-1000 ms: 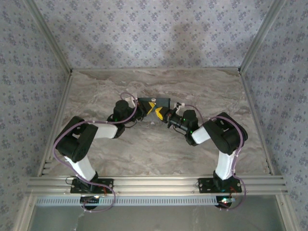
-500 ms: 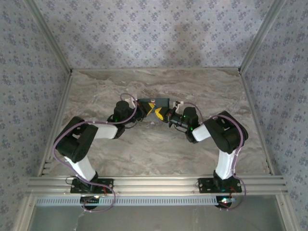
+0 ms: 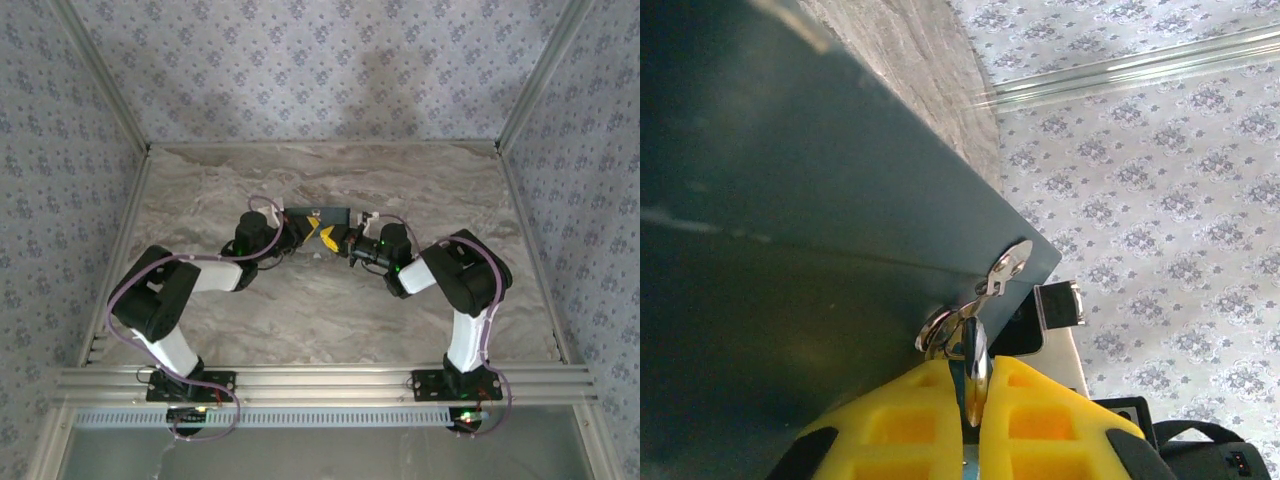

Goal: Unlock a padlock with a key

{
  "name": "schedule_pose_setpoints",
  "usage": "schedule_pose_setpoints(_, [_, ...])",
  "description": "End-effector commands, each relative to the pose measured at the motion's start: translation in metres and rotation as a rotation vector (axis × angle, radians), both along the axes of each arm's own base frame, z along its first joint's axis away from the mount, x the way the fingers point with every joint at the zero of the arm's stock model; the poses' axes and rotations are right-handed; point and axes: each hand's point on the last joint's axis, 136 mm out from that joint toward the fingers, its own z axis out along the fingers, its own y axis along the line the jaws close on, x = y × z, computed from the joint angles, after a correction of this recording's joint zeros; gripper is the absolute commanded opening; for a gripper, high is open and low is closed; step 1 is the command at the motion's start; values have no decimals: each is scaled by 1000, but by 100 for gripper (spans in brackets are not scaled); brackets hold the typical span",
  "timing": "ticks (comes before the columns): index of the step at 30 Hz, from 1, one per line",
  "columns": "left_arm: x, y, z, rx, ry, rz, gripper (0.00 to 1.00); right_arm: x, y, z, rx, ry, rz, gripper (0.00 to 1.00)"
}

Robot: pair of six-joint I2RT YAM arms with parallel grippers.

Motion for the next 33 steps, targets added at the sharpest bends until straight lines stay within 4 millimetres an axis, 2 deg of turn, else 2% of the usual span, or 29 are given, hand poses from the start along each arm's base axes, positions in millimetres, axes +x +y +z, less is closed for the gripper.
schedule_pose_setpoints(1, [-73, -43, 40, -77, -98, -343, 0, 11, -9, -3, -67, -23, -73, 11])
schedule_pose_setpoints(7, [-55, -25, 25, -18, -81, -237, 0, -16, -30, -46, -194, 34, -59, 31])
schedule_pose_setpoints(11, [-49, -20, 19, 0, -70, -204, 0, -33, -40, -61, -264, 33, -37, 34])
schedule_pose_setpoints(15, [-48, -19, 14, 13, -59, -193, 0, -49, -49, -65, -339, 0, -11, 36])
schedule_pose_setpoints(19, [-46, -20, 13, 9, -53, -192, 0, -62, -58, -60, -470, -58, 18, 37])
schedule_pose_setpoints(27, [-46, -21, 8, 13, -37, -191, 0, -83, -76, -29, -890, -291, 73, 38])
schedule_pose_setpoints(33, [-47, -22, 9, 12, -31, -196, 0, -78, -72, -6, -1127, -470, 108, 40])
